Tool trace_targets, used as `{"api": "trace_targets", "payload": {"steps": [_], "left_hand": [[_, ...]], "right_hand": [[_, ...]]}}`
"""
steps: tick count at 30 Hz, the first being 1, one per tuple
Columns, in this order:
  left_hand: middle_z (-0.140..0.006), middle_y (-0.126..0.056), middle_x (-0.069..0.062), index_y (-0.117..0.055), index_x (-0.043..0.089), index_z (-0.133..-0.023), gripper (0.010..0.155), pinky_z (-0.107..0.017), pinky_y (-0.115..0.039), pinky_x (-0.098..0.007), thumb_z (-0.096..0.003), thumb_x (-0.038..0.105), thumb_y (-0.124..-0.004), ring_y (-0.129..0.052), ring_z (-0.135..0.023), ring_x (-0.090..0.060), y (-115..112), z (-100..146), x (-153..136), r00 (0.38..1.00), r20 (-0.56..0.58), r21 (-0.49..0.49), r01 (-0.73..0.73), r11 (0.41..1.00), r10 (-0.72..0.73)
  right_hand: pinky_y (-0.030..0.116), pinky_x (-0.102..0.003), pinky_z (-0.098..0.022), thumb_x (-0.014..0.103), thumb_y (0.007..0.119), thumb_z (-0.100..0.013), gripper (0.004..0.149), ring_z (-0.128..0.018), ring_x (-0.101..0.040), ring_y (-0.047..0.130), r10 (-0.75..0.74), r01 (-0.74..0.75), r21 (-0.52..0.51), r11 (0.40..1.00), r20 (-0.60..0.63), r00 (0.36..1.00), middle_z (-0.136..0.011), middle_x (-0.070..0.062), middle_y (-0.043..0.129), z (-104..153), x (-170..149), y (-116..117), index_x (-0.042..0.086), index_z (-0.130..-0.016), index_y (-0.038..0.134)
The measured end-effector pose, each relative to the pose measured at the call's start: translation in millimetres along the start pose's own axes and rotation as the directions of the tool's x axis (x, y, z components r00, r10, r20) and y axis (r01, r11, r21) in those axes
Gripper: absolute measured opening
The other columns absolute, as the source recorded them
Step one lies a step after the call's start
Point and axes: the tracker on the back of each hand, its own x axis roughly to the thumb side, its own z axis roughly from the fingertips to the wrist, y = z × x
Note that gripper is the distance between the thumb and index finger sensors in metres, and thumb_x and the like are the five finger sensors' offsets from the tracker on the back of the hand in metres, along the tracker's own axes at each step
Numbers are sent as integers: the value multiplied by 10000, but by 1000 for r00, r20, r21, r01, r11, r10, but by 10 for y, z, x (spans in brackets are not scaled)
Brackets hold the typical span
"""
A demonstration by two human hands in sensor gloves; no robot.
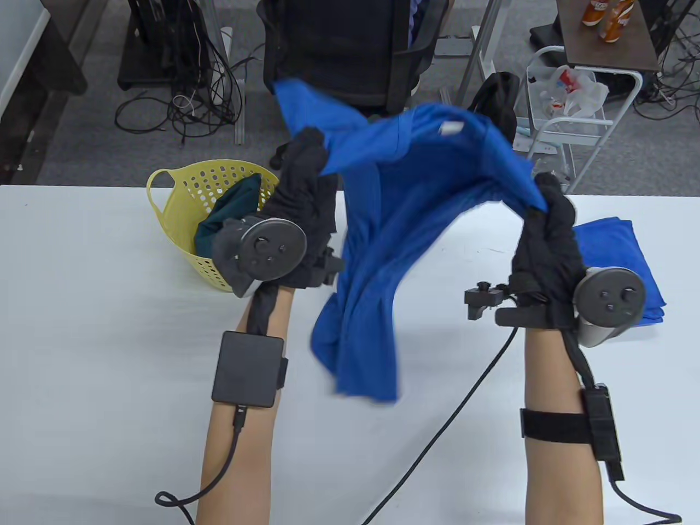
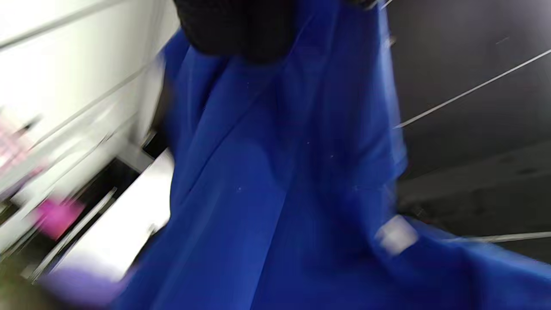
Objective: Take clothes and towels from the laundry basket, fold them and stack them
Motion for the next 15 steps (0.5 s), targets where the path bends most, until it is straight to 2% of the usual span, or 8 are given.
{"api": "trace_targets", "payload": {"steps": [2, 4, 6, 7, 9, 11, 14, 15], "left_hand": [[-1195, -430, -14, -453, 329, -981, 446, -775, -655, -348, -568, 418, -593, -651, -1100, -188, 254, -27, -80, 999, 39, 112, 2, 994, -6], [-1195, -445, -13, -479, 332, -979, 443, -769, -651, -365, -564, 417, -610, -647, -1096, -211, 320, 99, -214, 999, 41, 77, 2, 997, -5], [-1212, -456, 12, -521, 360, -982, 441, -775, -634, -391, -563, 433, -635, -624, -1111, -239, 207, 407, -428, 999, -39, -149, 15, 989, -21], [-1216, -482, 7, -542, 369, -983, 438, -775, -642, -397, -562, 435, -645, -643, -1110, -249, 156, 524, -486, 998, -55, -222, 24, 975, -37], [-1225, -506, -45, -573, 375, -987, 436, -765, -665, -407, -564, 435, -661, -687, -1098, -274, -13, 965, -629, 991, -99, -447, 37, 894, -90], [-1231, -510, -68, -582, 386, -992, 434, -763, -670, -412, -569, 434, -667, -691, -1098, -285, -136, 1362, -697, 983, -103, -585, 61, 808, -149], [-1224, -550, -76, -593, 372, -999, 437, -751, -703, -409, -574, 432, -672, -734, -1082, -283, -266, 1986, -730, 971, -90, -742, 85, 665, -224], [-1216, -565, -78, -591, 361, -1003, 441, -746, -719, -402, -575, 430, -672, -758, -1071, -277, -288, 2120, -724, 969, -93, -771, 75, 632, -228]], "right_hand": [[499, -546, -732, 227, 552, -598, 422, -982, -286, 720, -22, 26, -56, 998, 75, 997, -1126, -231, 506, 74, 71, -223, 107, -1002, 566], [487, -558, -732, 226, 563, -607, 422, -988, -307, 709, -1, 2, -33, 999, 43, 999, -1133, -242, 497, 215, -38, -366, 95, -1008, 579], [479, -577, -726, 233, 584, -620, 423, -995, -358, 685, 110, -107, 42, 993, -59, 992, -1138, -285, 477, 491, -333, -500, 67, -1008, 617], [477, -583, -723, 237, 587, -623, 430, -995, -372, 681, 138, -133, 62, 989, -82, 987, -1139, -296, 474, 555, -405, -523, 55, -1011, 630], [479, -596, -717, 254, 591, -628, 429, -996, -398, 673, 235, -202, 175, 964, -191, 953, -1141, -322, 464, 870, -729, -603, 67, -1010, 655], [495, -612, -708, 235, 608, -622, 423, -979, -418, 695, 272, -207, 252, 945, -262, 926, -1133, -335, 493, 1139, -955, -648, 54, -997, 681], [771, -602, -564, 207, 635, -617, 416, -779, -462, 889, 459, -347, 338, 875, -348, 818, -1089, -292, 650, 1528, -1153, -721, 72, -1004, 705], [853, -517, -480, 206, 637, -614, 414, -661, -378, 973, 546, -421, 376, 826, -345, 763, -1050, -293, 701, 1617, -1193, -748, 69, -998, 711]]}}
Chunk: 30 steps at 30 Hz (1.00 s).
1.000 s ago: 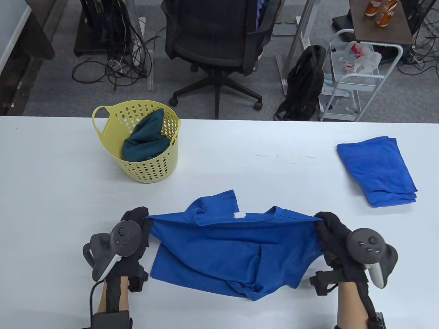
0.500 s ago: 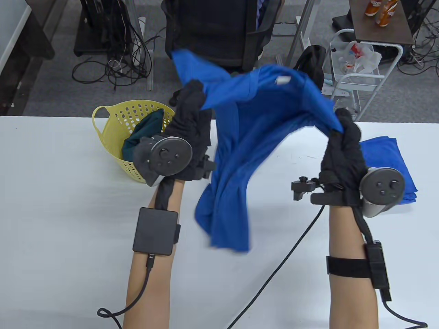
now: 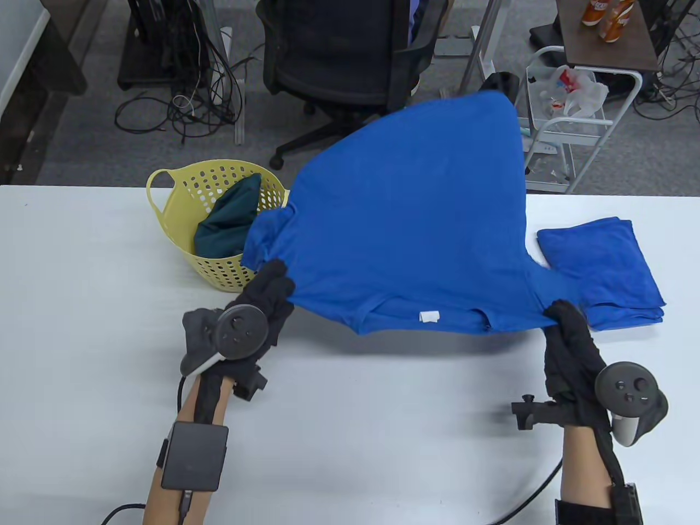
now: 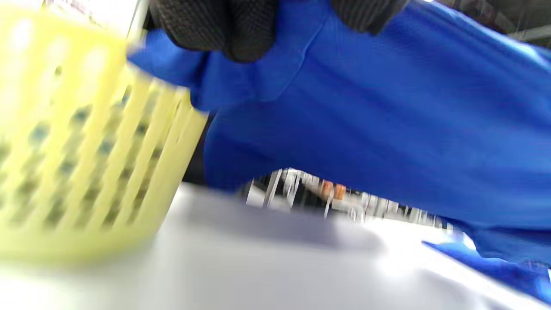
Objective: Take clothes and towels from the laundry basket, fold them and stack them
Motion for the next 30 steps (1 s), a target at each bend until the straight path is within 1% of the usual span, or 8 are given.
{"api": "trace_targets", "payload": {"steps": [7, 10, 14, 16, 20, 24, 27, 30], "left_hand": [[-1178, -663, -82, -603, 375, -1015, 447, -717, -764, -402, -579, 443, -676, -848, -1016, -282, -538, 384, -12, 992, -93, -100, -94, 991, 84], [-1193, -635, -96, -620, 413, -998, 433, -726, -741, -412, -572, 451, -687, -814, -1035, -298, -518, 489, -55, 996, -78, -24, -42, 999, 40], [-1211, -594, -70, -623, 426, -986, 430, -742, -707, -415, -563, 462, -692, -759, -1063, -299, -177, 625, 91, 998, -1, 179, 56, 982, -57], [-1215, -592, -74, -651, 411, -982, 424, -746, -698, -427, -565, 465, -708, -747, -1069, -314, -70, 681, 196, 992, 21, 200, 121, 972, -128], [-1216, -638, -75, -724, 391, -959, 403, -742, -725, -428, -571, 495, -739, -782, -1065, -320, -203, 674, 237, 943, -4, -103, 331, 938, -333], [-1217, -649, -59, -733, 392, -963, 409, -748, -710, -442, -569, 499, -749, -758, -1075, -340, -551, 585, 89, 962, -50, -462, 216, 860, -269], [-1215, -658, -73, -733, 353, -992, 455, -750, -701, -458, -574, 531, -720, -757, -1076, -354, -740, 578, -7, 974, -84, -567, 128, 814, -211], [-1201, -681, -58, -788, 292, -986, 589, -757, -671, -521, -561, 625, -552, -733, -1070, -362, -835, 566, -63, 969, -145, -579, 80, 812, -198]], "right_hand": [[877, -400, -324, 209, 672, -609, 409, -428, -239, 1000, 118, -94, 203, 975, -108, 987, -943, -276, 820, 95, -166, 68, 67, -985, 747], [845, -496, -484, 209, 692, -601, 402, -625, -326, 976, 188, -167, 272, 948, -55, 981, -922, -262, 847, 99, -162, 42, 85, -976, 771], [650, -616, -660, 142, 702, -574, 394, -877, -446, 803, -13, 13, 5, 1000, 119, 993, -1053, -281, 692, 130, -10, -130, 40, -945, 789], [562, -629, -691, 150, 706, -581, 382, -933, -465, 727, -16, 15, 11, 1000, 174, 985, -1083, -260, 662, 161, 77, -221, 28, -930, 801], [479, -639, -715, 147, 766, -569, 311, -979, -484, 678, 111, -164, 223, 961, 230, 967, -1098, -249, 683, 190, 98, -158, 9, -811, 904], [378, -726, -725, 179, 782, -596, 334, -1072, -541, 438, 389, -387, 696, 605, 167, 906, -1188, -256, 566, 191, -5, 283, 94, -904, 876], [359, -785, -692, 376, 803, -577, 467, -1059, -585, 387, 470, -452, 747, 488, 212, 857, -1205, -271, 576, 236, -109, 548, 92, -933, 908], [353, -781, -696, 499, 607, -587, 596, -1060, -564, 380, 467, -453, 721, 524, 202, 861, -1203, -270, 519, 230, -71, 614, 74, -875, 911]]}}
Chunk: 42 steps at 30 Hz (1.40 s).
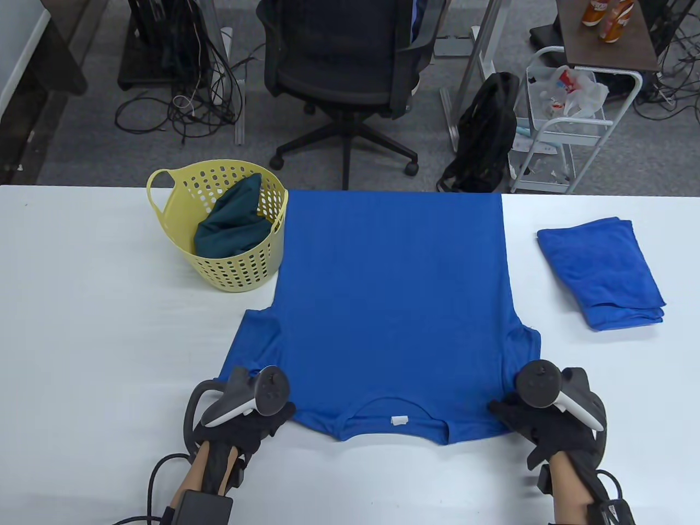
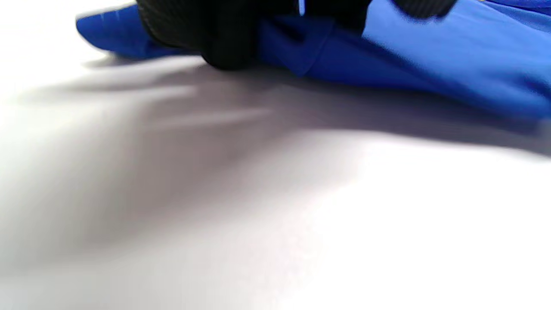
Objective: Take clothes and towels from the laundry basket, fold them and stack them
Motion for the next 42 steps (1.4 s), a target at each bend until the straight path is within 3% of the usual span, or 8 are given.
{"api": "trace_targets", "payload": {"steps": [4, 9, 11, 15, 27, 30, 35, 42], "left_hand": [[-1050, -807, 11, -875, 277, -838, 469, -711, -723, -543, -519, 585, -722, -848, -932, -305, -51, -70, 76, 987, -159, 149, 33, 988, -9], [-1282, -239, -306, -284, 247, -1225, 1043, -721, -468, -767, -402, 639, -791, -422, -1100, -573, -136, -106, 202, 963, -136, 45, 241, 969, -233], [-1238, -18, -307, -81, 277, -1201, 1114, -738, -439, -763, -422, 602, -807, -249, -1126, -593, -164, -132, 174, 983, -7, 23, 183, 983, -183], [-1203, -50, -371, 12, 206, -1173, 1186, -754, -479, -743, -417, 648, -788, -259, -1086, -655, -196, -159, 85, 987, -29, -203, 147, 968, -155], [-1180, -673, -352, -384, 197, -1233, 1126, -673, -773, -646, -333, 701, -836, -906, -952, -488, -85, 39, 330, 899, -127, -144, 401, 905, -419], [-1205, -659, -308, -498, 244, -1213, 949, -686, -699, -689, -423, 695, -765, -814, -985, -565, 56, 110, 306, 914, -222, -88, 329, 940, -341], [-1259, -469, -375, -337, 127, -1255, 1024, -702, -622, -735, -486, 705, -686, -674, -1021, -667, 164, 86, 649, 929, -235, 122, 319, 940, -285], [-1143, 68, -447, 137, 106, -1110, 1209, -688, -433, -835, -408, 763, -597, -207, -983, -801, -162, -602, 898, 973, -40, -320, 204, 925, -228]], "right_hand": [[439, -762, -697, 463, 778, -542, 415, -1015, -525, 573, 256, -272, -128, 954, -132, 958, -1129, -228, 609, -52, 180, 132, 119, -746, 892], [366, -810, -691, 448, 874, -433, 1008, -1054, -612, 305, 419, -436, -128, 891, -144, 897, -1213, -364, 170, -79, 364, 132, 61, -1193, 336], [342, -781, -724, 377, 876, -477, 1033, -1066, -556, 191, 336, -333, -61, 941, 32, 941, -1186, -259, 2, -117, 336, 137, 231, -1150, 106], [360, -785, -723, 398, 890, -467, 1034, -1058, -557, 181, 184, -183, 102, 978, 2, 983, -1202, -218, 66, -145, 177, 155, 241, -1155, 134], [500, -823, -667, 457, 954, -347, 1073, -1058, -594, 508, 339, -330, 101, 939, -87, 937, -1230, -262, 333, -66, 199, 117, 213, -1170, 309], [523, -784, -680, 466, 918, -403, 933, -1040, -553, 595, 330, -338, -62, 939, -114, 937, -1225, -246, 477, 95, 281, -123, 159, -1179, 501], [519, -784, -681, 476, 798, -552, 819, -1040, -561, 582, 219, -244, -351, 904, -111, 969, -1227, -300, 435, 92, 538, -614, 112, -1203, 461], [318, -779, -720, 511, 647, -567, 897, -1060, -507, 131, 168, -177, -68, 982, -121, 978, -1150, -199, -36, -875, 614, -239, 124, -1135, 71]]}}
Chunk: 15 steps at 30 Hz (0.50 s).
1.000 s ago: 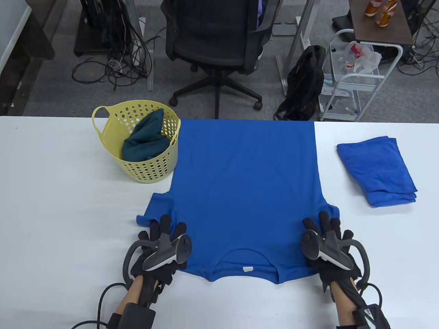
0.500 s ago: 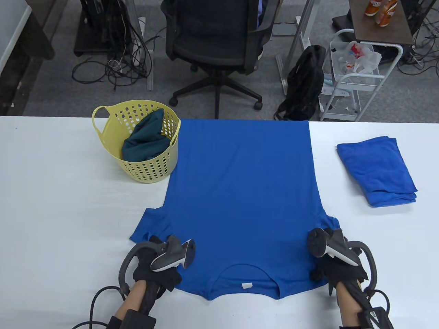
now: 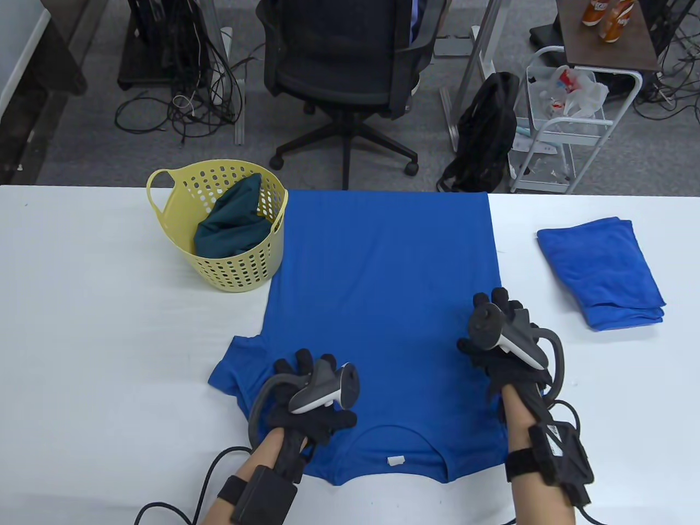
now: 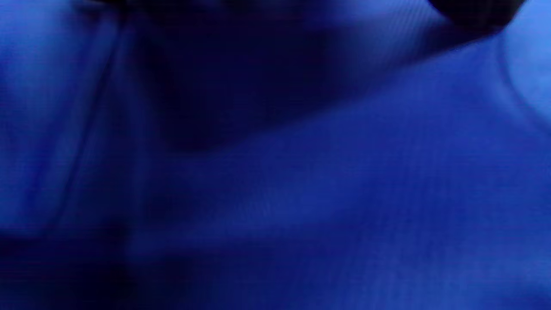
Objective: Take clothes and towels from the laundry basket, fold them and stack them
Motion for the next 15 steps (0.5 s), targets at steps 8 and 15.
{"api": "trace_targets", "payload": {"steps": [8, 15], "left_hand": [[-1249, 1, -175, -34, 373, -1131, 1095, -735, -392, -805, -347, 643, -749, -166, -1139, -564, 3, -78, -949, 999, 19, 138, -42, 990, 39], [-1262, -227, -367, -229, 212, -1240, 1001, -709, -538, -769, -478, 672, -687, -416, -1086, -674, 107, 196, -1121, 976, -160, 246, -106, 964, 148]], "right_hand": [[577, -703, -667, 515, 638, -600, 755, -933, -564, 666, 171, -163, -54, 985, 208, 963, -1123, -315, 571, 412, 309, 221, -7, -1140, 556], [507, -740, -699, 508, 637, -602, 747, -1041, -537, 524, 42, -23, -123, 992, 150, 988, -1201, -289, 401, 34, 358, -204, 92, -1185, 425]]}}
